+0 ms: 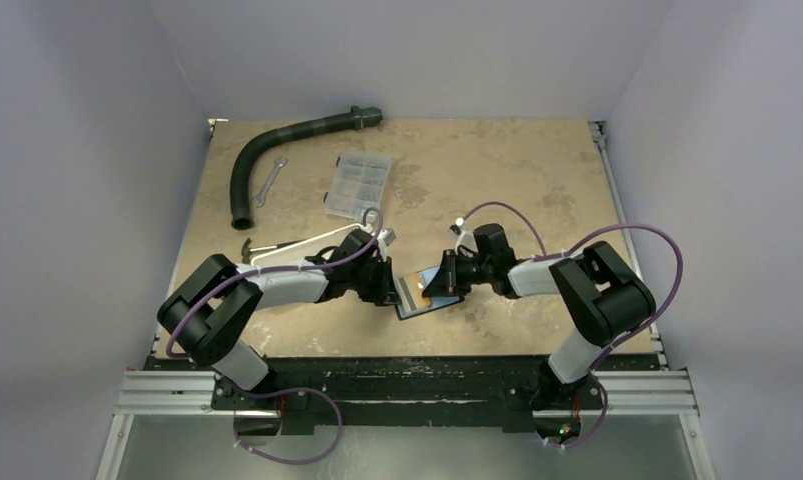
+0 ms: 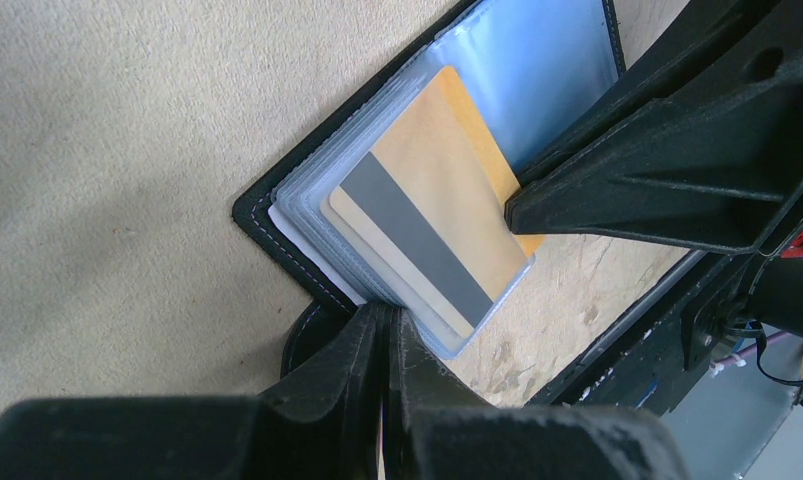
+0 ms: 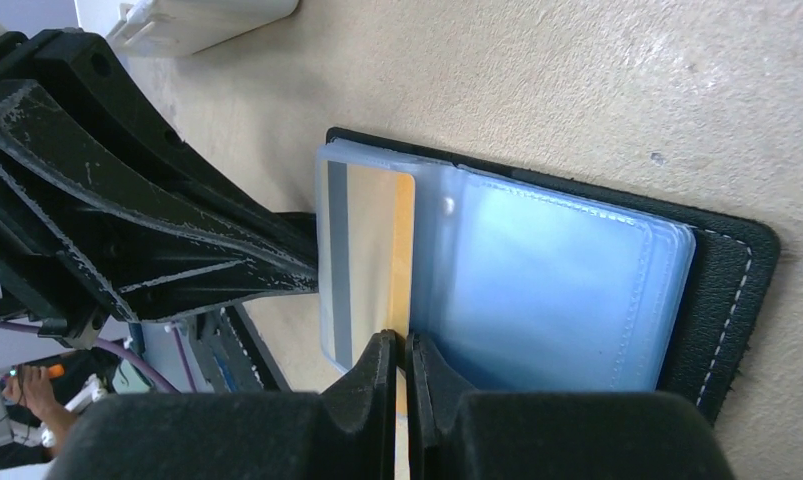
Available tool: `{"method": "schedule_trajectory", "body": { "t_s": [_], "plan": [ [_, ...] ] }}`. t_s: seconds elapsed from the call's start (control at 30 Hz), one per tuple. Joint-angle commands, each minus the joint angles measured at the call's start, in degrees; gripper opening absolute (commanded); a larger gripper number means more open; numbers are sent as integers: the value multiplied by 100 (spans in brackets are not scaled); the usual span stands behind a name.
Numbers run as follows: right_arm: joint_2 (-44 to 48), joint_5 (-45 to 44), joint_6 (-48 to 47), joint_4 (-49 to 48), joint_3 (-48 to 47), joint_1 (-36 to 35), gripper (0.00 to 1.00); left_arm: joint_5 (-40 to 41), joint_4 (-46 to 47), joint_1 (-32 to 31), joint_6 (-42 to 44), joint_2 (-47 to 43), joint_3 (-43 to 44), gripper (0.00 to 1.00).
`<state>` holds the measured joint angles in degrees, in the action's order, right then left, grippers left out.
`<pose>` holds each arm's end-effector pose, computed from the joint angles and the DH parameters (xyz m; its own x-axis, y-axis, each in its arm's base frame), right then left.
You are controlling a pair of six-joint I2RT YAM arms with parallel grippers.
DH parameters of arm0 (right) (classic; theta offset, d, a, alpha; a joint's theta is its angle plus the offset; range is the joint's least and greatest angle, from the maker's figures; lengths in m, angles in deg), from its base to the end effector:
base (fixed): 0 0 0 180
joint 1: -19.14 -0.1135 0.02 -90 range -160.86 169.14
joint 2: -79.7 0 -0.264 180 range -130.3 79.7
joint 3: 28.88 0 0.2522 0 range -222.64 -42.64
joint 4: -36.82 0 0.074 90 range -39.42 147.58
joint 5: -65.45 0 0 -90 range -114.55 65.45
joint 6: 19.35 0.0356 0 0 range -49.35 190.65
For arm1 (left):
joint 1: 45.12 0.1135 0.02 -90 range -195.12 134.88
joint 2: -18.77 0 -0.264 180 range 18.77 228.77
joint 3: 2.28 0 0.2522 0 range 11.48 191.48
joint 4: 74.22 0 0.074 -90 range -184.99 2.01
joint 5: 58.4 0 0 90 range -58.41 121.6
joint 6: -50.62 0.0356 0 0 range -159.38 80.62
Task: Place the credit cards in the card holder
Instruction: Insert the credit card into the card holder.
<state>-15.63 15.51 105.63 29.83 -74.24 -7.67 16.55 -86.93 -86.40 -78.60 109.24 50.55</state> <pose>0.2403 0.1471 0.1142 -0.9374 0.0179 -0.3479 -0.2783 0.5620 0.7789 0.2126 -0.1990 0.1400 -0.9298 0.0038 -0.3679 0.2242 0.7987 -0.5584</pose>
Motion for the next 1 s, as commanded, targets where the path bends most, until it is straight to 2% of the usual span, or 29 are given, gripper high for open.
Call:
{"method": "schedule_trajectory", "body": {
  "t_s": [0.0,0.27,0.47,0.63,0.77,0.97],
  "plan": [
    [-58,13,246,-382,22,-250,5,428,-194,-1,213,181,-180,0],
    [153,-155,516,-413,178,-279,10,433,-194,4,167,105,-223,0],
    [618,-783,314,199,249,-267,26,471,-194,0,177,38,-280,0],
    [936,-1262,-96,923,57,-270,34,468,-194,5,202,57,-282,0],
    [1030,-1220,-131,942,39,-309,30,447,-194,4,165,58,-294,0],
    [588,-854,181,270,0,-570,23,329,52,6,116,134,-273,0]
  ]
}}
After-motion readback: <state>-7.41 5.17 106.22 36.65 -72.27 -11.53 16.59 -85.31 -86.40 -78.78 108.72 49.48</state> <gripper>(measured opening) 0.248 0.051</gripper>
